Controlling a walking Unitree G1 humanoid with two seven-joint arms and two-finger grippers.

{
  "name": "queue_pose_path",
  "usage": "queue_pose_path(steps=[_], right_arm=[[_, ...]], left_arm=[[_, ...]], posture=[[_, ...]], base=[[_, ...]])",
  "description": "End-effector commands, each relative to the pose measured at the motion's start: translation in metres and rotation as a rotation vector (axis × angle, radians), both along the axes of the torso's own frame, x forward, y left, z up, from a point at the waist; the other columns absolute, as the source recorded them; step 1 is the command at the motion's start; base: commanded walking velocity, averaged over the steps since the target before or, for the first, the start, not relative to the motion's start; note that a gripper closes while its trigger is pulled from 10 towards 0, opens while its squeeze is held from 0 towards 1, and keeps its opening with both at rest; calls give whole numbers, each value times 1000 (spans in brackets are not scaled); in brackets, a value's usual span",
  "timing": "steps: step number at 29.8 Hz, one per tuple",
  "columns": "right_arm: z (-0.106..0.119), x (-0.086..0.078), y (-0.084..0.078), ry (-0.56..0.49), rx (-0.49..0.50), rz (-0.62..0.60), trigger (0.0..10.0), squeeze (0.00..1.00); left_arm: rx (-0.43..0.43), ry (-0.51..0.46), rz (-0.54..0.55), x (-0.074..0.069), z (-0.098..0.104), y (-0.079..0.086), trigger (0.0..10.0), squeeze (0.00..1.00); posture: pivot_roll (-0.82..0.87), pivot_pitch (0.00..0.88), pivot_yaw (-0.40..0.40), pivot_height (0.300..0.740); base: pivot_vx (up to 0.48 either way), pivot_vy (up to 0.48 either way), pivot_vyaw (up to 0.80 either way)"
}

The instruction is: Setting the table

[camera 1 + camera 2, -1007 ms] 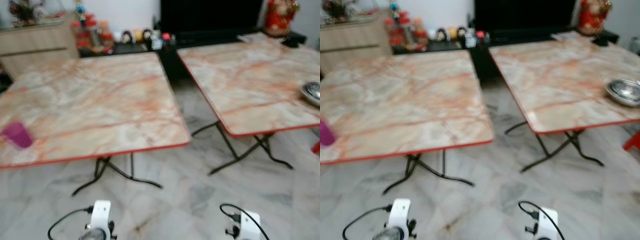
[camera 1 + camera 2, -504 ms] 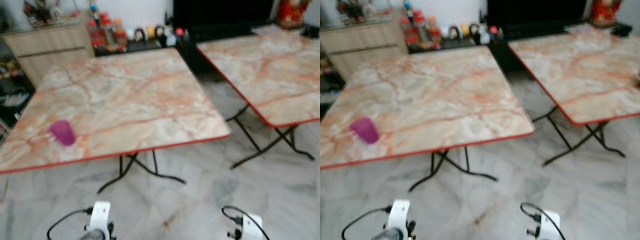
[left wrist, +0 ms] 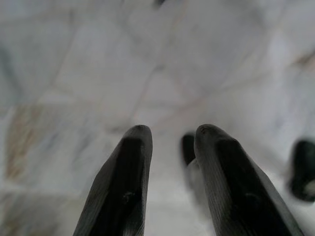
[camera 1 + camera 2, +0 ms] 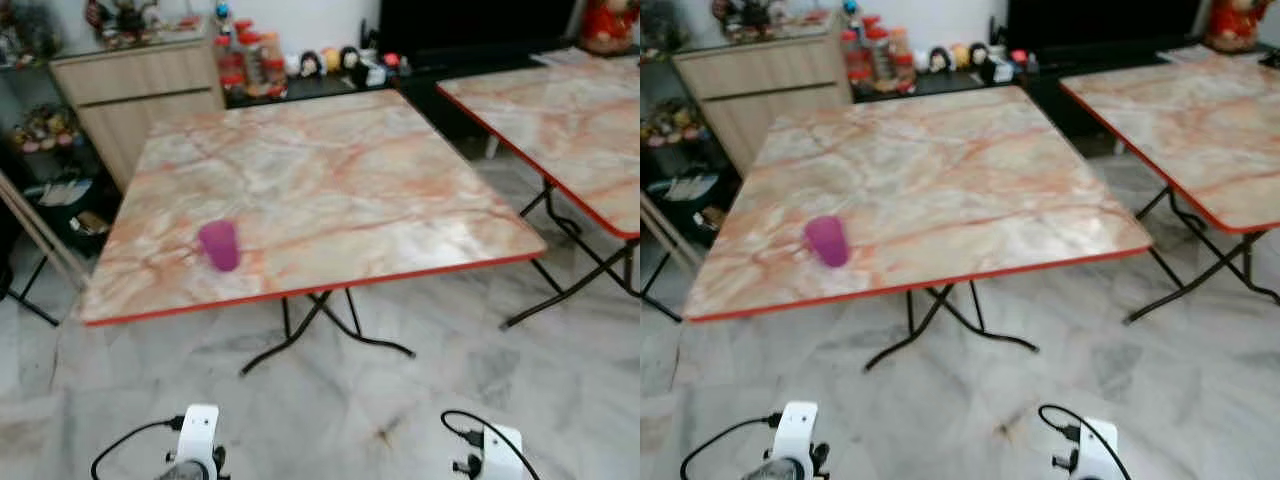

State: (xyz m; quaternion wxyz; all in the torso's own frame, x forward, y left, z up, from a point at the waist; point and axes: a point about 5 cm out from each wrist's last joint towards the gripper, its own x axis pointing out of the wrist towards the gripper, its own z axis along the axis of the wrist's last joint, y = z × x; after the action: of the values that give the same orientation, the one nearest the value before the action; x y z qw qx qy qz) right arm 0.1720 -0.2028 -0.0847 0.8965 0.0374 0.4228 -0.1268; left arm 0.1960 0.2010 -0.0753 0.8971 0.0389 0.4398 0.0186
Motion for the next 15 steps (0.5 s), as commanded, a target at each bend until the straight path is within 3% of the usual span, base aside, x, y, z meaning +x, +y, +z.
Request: queue_pose_path(steps=[1, 3, 15], right_arm=[[1, 2, -2, -5, -11, 4, 10000, 0], [1, 2, -2, -5, -11, 4, 10000, 0], [0, 0, 1, 3, 13, -1, 10000, 0]], left_arm=[[-3, -5, 6, 3, 1, 0, 10000, 0], [-3, -5, 6, 3, 1, 0, 10000, 0], [-12, -6, 14, 0, -1, -3, 10000, 0]], posture=[[-37, 0, 32, 740], [-37, 0, 32, 740], [-35, 0, 27, 740]], base=[[0, 480, 0], [0, 480, 0], [0, 0, 0]])
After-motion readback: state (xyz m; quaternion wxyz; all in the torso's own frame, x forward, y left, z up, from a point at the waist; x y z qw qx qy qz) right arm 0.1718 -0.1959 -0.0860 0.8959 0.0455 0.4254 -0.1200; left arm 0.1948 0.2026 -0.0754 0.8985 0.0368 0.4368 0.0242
